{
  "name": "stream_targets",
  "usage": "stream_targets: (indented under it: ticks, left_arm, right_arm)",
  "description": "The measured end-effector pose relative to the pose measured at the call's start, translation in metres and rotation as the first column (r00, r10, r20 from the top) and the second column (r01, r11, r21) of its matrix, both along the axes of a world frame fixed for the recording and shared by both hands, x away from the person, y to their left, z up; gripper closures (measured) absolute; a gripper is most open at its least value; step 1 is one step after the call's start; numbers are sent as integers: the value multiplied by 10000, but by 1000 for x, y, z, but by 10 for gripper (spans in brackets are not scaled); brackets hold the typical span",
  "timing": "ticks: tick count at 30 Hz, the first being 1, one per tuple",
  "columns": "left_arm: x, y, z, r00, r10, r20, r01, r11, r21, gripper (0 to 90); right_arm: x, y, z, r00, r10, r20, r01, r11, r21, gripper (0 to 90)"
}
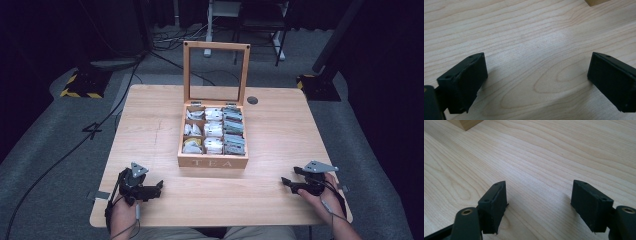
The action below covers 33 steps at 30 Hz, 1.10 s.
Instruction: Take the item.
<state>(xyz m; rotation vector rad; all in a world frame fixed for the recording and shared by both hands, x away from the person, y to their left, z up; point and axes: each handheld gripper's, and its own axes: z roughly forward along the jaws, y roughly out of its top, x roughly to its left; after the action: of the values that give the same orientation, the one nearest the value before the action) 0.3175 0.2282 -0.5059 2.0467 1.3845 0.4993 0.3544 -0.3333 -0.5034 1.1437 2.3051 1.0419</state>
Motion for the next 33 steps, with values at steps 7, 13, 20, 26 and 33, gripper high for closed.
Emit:
stream_targets:
  ticks: [7,13,20,26,33]
  left_arm:
    - [3,0,0,9998,-165,-70,165,9998,92,0]
    - [3,0,0,9998,-189,-51,189,9998,99,1]
    - [3,0,0,9998,-186,-50,187,9998,100,1]
    - [3,0,0,9998,-190,-52,190,9998,100,0]
    - [3,0,0,9998,-188,-52,189,9998,96,0]
  right_arm:
    - [0,-1,0,10000,75,3,-75,10000,12,291]
    - [0,-1,0,9999,155,3,-155,9999,-8,291]
    - [0,-1,0,9998,174,4,-174,9998,-18,291]
    - [0,-2,0,9997,234,-3,-234,9997,0,295]
    - [3,-6,3,9991,280,-304,-264,9983,516,359]
